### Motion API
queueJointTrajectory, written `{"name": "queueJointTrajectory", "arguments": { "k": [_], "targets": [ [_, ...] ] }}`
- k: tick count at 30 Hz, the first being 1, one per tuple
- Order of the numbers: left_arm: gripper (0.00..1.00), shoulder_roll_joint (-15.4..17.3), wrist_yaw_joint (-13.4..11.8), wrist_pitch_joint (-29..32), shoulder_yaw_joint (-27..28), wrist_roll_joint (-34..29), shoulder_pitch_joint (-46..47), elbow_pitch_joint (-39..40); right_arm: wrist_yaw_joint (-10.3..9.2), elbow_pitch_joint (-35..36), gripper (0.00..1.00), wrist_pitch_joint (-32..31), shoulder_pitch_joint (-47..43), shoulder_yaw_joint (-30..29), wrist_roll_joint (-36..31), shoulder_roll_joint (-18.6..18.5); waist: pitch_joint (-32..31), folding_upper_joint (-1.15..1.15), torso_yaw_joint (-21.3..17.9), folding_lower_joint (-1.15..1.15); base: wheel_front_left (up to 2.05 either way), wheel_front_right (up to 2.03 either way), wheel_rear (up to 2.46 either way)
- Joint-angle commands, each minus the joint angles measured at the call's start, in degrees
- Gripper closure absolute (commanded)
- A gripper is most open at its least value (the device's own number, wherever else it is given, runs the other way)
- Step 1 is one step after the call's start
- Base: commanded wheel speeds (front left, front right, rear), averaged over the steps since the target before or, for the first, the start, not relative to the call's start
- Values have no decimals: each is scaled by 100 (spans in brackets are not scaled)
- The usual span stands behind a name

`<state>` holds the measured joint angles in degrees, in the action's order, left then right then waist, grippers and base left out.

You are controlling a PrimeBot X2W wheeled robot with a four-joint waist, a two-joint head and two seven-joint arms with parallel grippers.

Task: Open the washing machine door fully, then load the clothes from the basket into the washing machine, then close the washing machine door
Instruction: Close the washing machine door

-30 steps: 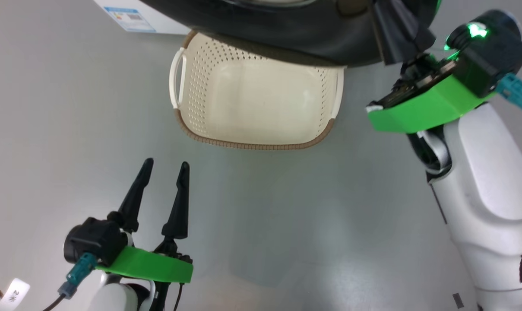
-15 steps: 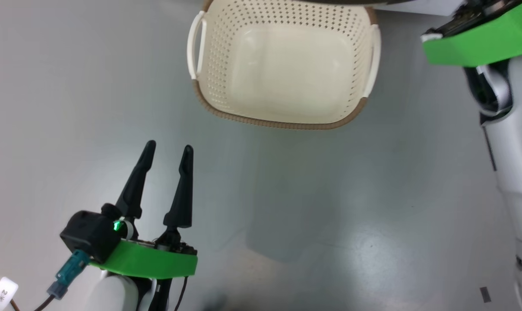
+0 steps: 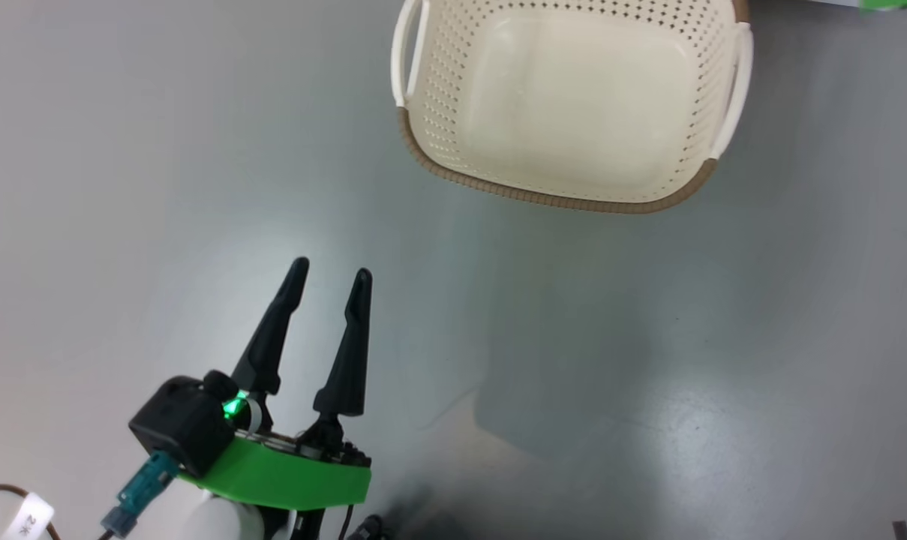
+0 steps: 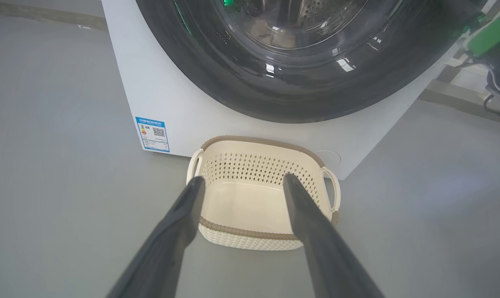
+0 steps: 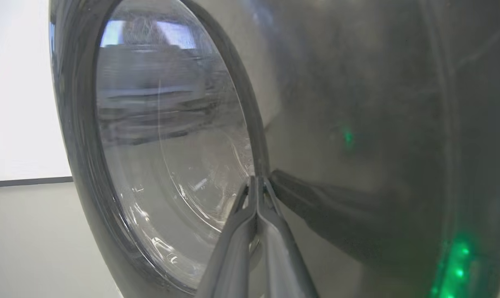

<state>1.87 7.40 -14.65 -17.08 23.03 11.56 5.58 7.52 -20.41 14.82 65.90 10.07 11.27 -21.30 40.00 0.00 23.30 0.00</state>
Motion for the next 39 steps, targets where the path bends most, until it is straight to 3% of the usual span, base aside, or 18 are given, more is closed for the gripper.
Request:
{"name": "queueJointTrajectory", "arguments": {
  "k": [1,10,20,29,33,34,36,39],
  "targets": [
    [0,100,9,-35,166,31,-166,156,-3,65,100,18,113,-72,-27,21,4,0,72,0,0,0,0],
    [0,100,9,-35,228,22,-316,239,-3,-504,100,18,555,-444,-261,-74,-98,0,104,0,0,0,0],
    [0,100,9,-35,434,21,-144,130,-3,-29,100,18,-121,-342,-64,261,-464,0,-289,0,0,0,0],
    [0,100,9,-35,610,13,-122,-235,-3,608,100,18,-1252,38,34,559,-1229,0,-872,0,0,0,0],
    [0,100,9,-35,705,-30,-244,-409,-3,861,79,18,-1775,137,20,666,-1647,0,-1155,0,0,0,0],
    [0,100,9,-35,705,-30,-244,-409,-3,861,79,18,-1775,137,20,666,-1647,0,-1155,0,0,0,0],
    [0,100,9,-35,795,-28,-328,-479,-3,984,64,18,-2042,136,3,715,-1867,0,-1292,0,0,0,0],
    [0,100,9,-35,944,-55,-494,-571,-3,1123,55,18,-2466,156,-29,767,-2195,0,-1490,0,0,0,0]
  ]
}}
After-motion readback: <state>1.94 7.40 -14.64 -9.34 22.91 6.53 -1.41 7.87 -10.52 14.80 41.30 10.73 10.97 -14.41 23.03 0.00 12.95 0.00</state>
